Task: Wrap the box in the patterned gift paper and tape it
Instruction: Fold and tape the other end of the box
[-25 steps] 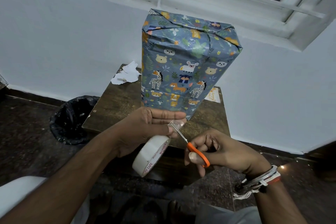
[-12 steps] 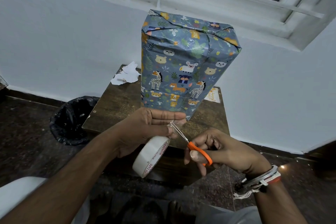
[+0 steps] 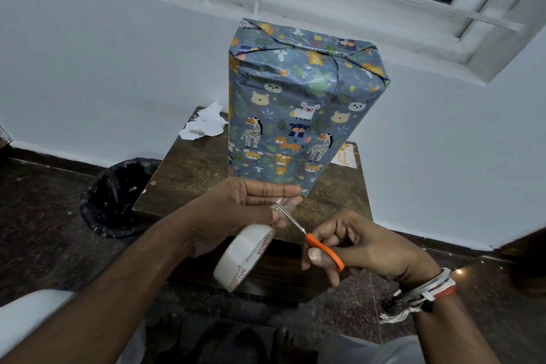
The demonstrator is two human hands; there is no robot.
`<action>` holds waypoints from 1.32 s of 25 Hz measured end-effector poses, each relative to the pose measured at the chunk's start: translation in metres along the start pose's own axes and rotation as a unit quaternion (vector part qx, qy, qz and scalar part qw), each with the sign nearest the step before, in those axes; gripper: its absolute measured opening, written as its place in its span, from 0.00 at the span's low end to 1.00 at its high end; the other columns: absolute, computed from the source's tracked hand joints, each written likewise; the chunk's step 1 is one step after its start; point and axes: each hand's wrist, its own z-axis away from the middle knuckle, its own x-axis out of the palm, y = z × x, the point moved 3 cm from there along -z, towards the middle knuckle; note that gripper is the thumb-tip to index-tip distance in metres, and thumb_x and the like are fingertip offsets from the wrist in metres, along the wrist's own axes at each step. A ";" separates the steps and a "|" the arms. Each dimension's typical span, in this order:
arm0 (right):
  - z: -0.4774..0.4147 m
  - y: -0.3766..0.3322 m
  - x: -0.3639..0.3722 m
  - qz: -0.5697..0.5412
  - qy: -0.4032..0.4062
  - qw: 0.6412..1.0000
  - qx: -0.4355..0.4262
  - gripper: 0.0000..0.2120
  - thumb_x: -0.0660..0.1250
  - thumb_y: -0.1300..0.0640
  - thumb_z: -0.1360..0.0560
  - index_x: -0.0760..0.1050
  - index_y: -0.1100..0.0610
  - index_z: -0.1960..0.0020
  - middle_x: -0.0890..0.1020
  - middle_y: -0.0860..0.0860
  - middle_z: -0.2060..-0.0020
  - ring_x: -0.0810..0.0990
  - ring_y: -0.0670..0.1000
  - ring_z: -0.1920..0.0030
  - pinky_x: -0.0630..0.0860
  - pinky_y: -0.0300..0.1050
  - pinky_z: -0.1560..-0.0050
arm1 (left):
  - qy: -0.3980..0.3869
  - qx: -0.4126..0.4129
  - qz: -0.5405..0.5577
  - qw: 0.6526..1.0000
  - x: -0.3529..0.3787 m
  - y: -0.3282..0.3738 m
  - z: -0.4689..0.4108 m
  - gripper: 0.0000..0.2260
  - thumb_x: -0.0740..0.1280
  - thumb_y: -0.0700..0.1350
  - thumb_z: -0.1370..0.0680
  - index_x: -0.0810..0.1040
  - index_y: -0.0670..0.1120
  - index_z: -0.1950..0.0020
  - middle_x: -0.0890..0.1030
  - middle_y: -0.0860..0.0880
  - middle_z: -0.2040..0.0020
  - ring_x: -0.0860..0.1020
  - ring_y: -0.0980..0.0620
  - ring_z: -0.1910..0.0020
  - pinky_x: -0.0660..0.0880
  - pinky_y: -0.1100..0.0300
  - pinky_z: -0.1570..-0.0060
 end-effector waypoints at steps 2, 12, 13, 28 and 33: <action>-0.001 -0.001 0.000 -0.002 0.004 1.000 0.000 0.09 0.69 0.53 0.19 0.85 0.58 0.49 0.83 0.51 0.70 0.69 0.46 0.76 0.62 0.41 0.73 | 0.000 0.002 -0.007 1.000 0.000 0.000 -0.001 0.19 0.67 0.31 0.22 0.81 0.47 0.34 0.84 0.49 0.38 0.85 0.56 0.52 0.79 0.64 0.53; -0.005 0.000 0.008 0.017 -0.005 1.000 0.021 0.09 0.71 0.56 0.19 0.84 0.62 0.45 0.86 0.53 0.64 0.82 0.47 0.63 0.75 0.38 0.54 | 0.002 0.024 -0.015 1.000 -0.005 0.001 0.000 0.23 0.66 0.29 0.22 0.79 0.48 0.31 0.82 0.52 0.35 0.84 0.54 0.50 0.80 0.61 0.47; -0.006 0.000 0.009 0.023 -0.004 0.999 0.024 0.09 0.71 0.56 0.20 0.84 0.61 0.45 0.87 0.53 0.64 0.83 0.46 0.62 0.75 0.38 0.53 | 0.002 0.028 -0.020 0.999 -0.006 0.001 0.000 0.23 0.66 0.28 0.22 0.78 0.48 0.31 0.82 0.53 0.34 0.84 0.53 0.49 0.80 0.60 0.46; -0.010 -0.002 0.008 0.023 0.006 1.000 0.016 0.09 0.71 0.56 0.20 0.84 0.60 0.46 0.86 0.53 0.65 0.82 0.46 0.64 0.74 0.37 0.53 | 0.014 0.010 -0.060 0.998 -0.011 0.000 0.004 0.18 0.68 0.30 0.22 0.84 0.48 0.37 0.86 0.45 0.57 0.83 0.56 0.59 0.77 0.65 0.57; -0.010 -0.003 0.006 -0.002 0.003 1.000 0.012 0.11 0.69 0.56 0.19 0.84 0.63 0.45 0.85 0.53 0.66 0.80 0.43 0.65 0.73 0.34 0.55 | -0.002 0.015 -0.052 0.999 -0.007 -0.001 0.003 0.21 0.67 0.29 0.22 0.81 0.46 0.33 0.87 0.53 0.49 0.83 0.55 0.55 0.78 0.63 0.52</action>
